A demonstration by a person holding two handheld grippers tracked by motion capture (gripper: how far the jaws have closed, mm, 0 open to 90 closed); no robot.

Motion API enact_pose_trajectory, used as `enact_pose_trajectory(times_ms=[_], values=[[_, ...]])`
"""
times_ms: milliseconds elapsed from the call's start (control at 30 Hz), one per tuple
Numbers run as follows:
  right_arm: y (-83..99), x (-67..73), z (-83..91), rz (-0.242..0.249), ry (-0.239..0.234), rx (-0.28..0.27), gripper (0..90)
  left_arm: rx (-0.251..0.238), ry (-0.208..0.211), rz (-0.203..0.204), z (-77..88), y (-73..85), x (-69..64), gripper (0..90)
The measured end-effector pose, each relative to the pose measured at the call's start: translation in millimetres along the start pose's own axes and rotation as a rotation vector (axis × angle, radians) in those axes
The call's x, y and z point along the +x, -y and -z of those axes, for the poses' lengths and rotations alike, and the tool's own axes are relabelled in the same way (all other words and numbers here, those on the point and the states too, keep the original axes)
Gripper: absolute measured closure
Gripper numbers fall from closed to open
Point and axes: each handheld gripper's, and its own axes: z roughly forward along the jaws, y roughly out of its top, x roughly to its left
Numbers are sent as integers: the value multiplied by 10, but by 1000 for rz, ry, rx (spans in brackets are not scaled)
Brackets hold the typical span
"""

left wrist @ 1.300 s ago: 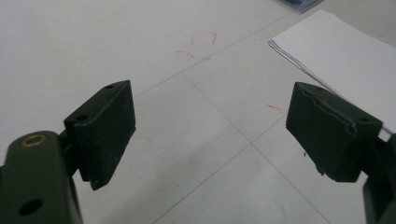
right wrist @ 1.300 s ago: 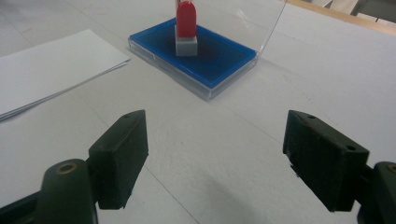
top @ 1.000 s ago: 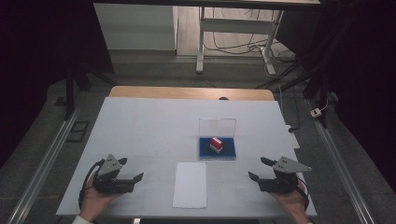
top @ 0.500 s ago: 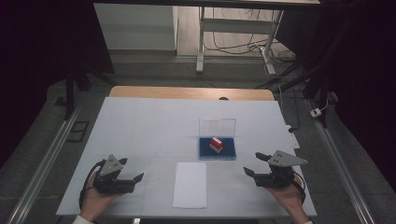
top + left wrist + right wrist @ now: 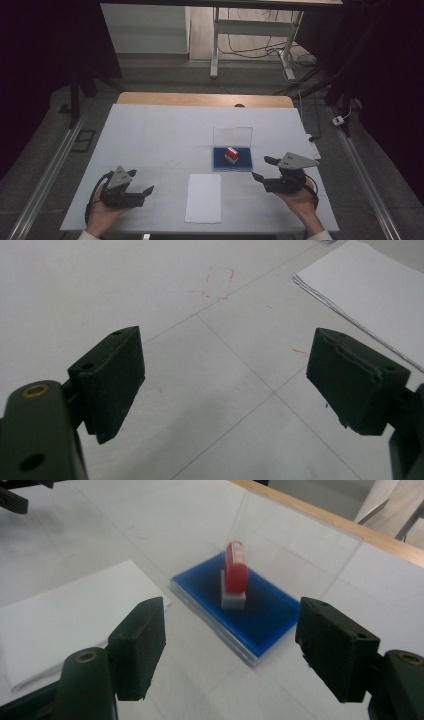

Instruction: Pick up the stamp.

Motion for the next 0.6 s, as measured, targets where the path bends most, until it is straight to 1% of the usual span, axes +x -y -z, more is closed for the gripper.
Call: enact_pose_trajectory(times_ms=[100,133,333,400,433,467,500,600], values=[[-50,19,-36,6,-2,-9,286,2,-2,-1,-8,-2,-1,161],[-102,38,-78,14,-9,-14,286,4,-3,-1,-10,-2,-2,160],[-201,65,-123,31,-13,-11,290,11,-3,15,-10,-6,1,160],[-295,49,-148,28,-23,-25,292,12,-4,16,-14,-10,-7,161],[-295,49,-148,28,-23,-25,292,13,-6,14,-17,-11,-11,161],[-366,55,-165,34,-25,-30,293,16,-9,11,-21,-11,-13,161],[-366,55,-165,34,-25,-30,293,20,-12,8,-25,-10,-13,161],[-448,82,-219,37,-38,-29,292,24,-12,11,-35,-1,-8,162]])
